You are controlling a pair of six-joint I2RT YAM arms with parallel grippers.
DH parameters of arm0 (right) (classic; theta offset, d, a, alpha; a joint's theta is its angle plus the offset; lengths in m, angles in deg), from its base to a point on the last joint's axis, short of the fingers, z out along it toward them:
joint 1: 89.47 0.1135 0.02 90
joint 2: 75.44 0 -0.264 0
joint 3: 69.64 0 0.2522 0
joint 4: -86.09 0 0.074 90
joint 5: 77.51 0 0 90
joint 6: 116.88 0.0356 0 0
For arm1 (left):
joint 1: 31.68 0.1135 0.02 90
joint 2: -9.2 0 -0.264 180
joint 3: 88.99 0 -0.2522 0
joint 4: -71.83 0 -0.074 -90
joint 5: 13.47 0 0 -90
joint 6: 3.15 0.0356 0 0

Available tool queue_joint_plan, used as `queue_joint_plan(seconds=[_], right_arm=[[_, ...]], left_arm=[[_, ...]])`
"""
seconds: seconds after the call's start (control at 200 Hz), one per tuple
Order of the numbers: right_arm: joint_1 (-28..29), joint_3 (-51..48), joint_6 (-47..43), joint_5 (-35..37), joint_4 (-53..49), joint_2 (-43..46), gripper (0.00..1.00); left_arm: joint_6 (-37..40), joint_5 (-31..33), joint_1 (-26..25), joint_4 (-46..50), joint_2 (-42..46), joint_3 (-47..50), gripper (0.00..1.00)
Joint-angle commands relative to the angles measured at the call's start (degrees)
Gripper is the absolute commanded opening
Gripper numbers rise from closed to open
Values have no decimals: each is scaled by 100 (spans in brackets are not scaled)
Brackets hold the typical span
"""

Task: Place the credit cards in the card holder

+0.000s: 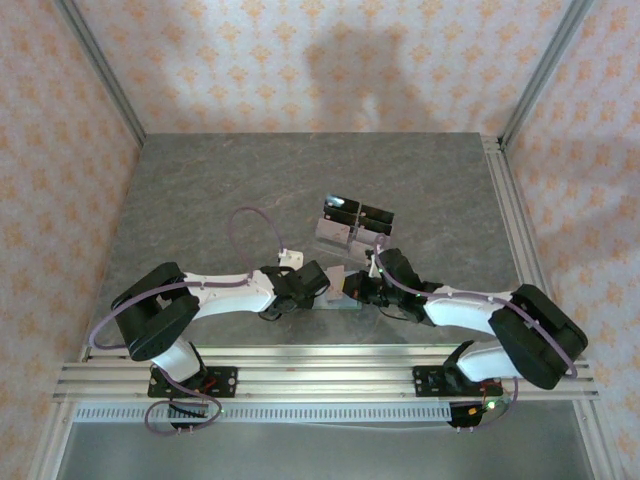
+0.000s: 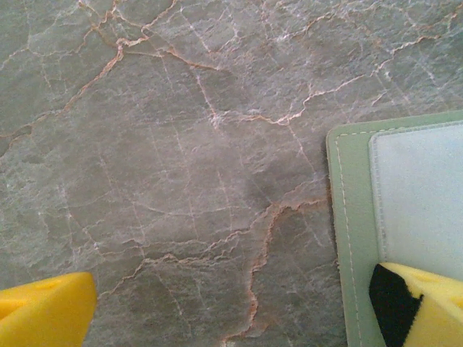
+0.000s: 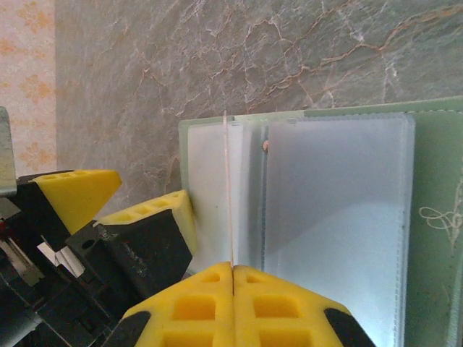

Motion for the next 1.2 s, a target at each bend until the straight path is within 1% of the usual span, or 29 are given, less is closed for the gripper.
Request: queue_joint_plan(seconds=[0.0,0.626,0.941,1.191], right_arm=[[22,-97,54,-55,362,-81,0],[-29,-312,53,-84,487,-122,0],[-29,-338,181,-368,1002,-519,0],[-92,-446,278,-404,1328,-731,0]], left_arm=[[-45,255,-57,289,-34,161,98],[-45,240,-66,289,-52,152,99],[-54,241,-70,296,-56,146,98],[-87,335,-80,423,52,89,98]])
